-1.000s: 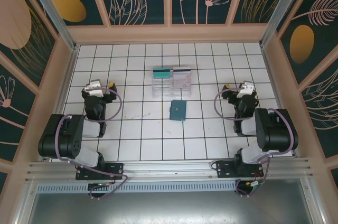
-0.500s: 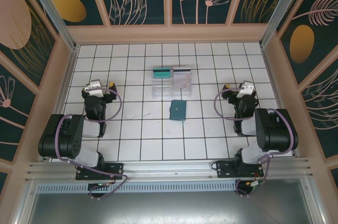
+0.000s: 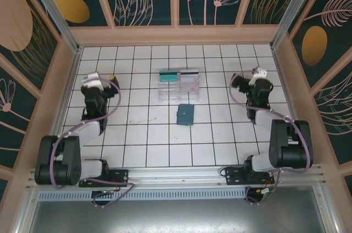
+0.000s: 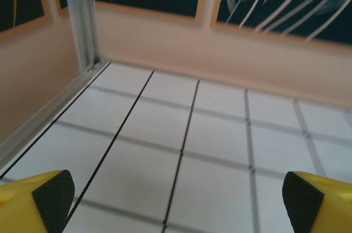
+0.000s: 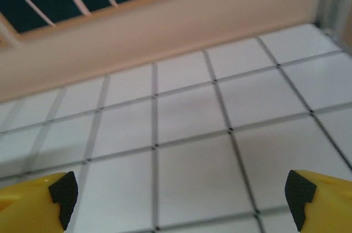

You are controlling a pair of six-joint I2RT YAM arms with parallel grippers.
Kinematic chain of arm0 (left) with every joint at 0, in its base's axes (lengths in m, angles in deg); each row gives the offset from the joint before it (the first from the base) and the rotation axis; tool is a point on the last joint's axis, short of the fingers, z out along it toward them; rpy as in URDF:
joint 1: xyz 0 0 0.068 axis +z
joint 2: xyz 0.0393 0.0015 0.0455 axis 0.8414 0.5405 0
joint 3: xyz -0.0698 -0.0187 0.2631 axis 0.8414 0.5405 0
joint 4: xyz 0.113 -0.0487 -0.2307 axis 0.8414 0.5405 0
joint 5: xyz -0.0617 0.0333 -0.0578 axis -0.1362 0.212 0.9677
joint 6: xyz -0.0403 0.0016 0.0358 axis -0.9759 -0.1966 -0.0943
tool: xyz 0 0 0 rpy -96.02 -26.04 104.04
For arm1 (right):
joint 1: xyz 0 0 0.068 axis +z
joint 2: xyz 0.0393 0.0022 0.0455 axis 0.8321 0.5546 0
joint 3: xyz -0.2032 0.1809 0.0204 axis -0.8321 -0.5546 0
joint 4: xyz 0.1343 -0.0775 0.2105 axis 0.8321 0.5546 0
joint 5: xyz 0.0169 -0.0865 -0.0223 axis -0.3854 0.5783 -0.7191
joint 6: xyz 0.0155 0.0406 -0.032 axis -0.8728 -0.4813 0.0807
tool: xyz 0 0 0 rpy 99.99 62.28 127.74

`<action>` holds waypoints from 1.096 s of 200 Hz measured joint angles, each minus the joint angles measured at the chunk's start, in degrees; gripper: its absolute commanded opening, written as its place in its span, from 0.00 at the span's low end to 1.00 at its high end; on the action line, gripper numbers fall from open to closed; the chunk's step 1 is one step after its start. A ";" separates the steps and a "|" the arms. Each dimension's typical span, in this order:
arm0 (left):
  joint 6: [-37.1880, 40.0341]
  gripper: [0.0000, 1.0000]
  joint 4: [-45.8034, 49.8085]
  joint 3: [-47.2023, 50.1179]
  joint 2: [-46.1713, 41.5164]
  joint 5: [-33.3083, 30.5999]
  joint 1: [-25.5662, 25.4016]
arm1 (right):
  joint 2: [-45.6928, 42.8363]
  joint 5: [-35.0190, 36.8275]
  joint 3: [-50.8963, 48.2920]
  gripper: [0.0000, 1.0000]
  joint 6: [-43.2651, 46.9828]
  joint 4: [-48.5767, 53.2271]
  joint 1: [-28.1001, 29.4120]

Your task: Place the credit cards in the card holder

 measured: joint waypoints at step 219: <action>-24.72 0.99 22.51 4.42 -11.58 24.00 -5.49 | 24.24 -1.60 32.65 0.57 14.32 59.08 44.46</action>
